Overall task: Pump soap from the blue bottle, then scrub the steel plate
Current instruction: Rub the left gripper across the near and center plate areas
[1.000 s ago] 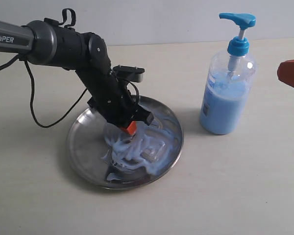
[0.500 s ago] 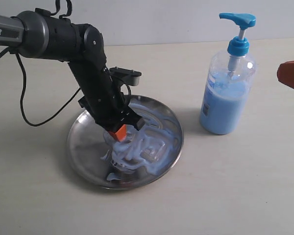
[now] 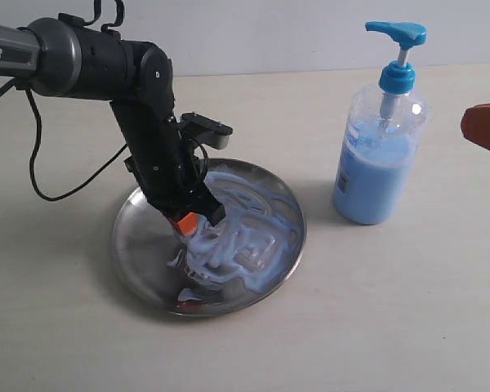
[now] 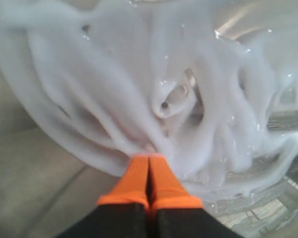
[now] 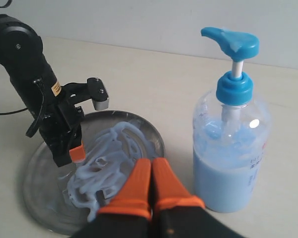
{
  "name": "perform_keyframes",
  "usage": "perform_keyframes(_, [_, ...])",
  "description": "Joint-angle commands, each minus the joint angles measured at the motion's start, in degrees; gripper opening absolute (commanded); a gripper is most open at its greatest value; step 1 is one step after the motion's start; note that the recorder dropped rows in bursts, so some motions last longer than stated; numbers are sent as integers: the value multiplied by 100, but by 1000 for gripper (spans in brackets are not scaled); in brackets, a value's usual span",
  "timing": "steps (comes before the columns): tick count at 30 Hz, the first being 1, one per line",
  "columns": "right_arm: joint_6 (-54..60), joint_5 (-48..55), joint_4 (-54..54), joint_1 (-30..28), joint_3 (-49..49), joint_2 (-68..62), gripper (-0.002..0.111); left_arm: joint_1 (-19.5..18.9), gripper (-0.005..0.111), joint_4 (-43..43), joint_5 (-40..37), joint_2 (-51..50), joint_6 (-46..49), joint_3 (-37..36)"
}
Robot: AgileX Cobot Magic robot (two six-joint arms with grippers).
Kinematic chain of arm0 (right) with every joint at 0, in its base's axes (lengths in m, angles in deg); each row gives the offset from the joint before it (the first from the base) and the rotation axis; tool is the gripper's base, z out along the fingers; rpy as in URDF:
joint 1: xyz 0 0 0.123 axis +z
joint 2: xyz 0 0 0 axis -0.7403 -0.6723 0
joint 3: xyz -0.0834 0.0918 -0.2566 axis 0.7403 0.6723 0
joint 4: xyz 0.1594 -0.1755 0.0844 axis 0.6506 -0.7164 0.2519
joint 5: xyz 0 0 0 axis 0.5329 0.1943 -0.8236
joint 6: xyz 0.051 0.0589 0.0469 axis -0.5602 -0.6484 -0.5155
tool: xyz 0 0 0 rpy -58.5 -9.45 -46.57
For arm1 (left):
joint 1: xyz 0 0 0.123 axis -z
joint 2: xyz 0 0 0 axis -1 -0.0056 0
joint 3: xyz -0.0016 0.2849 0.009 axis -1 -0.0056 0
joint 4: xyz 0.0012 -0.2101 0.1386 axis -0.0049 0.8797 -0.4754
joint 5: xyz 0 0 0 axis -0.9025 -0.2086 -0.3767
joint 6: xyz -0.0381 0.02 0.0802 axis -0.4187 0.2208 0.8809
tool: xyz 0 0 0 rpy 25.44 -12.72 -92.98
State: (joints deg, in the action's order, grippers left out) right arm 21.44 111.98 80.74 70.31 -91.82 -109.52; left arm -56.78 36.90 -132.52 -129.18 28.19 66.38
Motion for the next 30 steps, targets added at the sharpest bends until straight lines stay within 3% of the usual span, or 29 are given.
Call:
perform_keyframes(1, [44, 9, 35, 4, -6, 16, 0, 13, 0, -150, -53, 36, 59, -28])
perform_keyframes(24, [44, -12, 50, 4, -6, 16, 0, 34, 0, 299, -117, -132, 238, -28])
perform_keyframes(30, [44, -12, 50, 4, -6, 16, 0, 34, 0, 906, -126, -132, 582, -28])
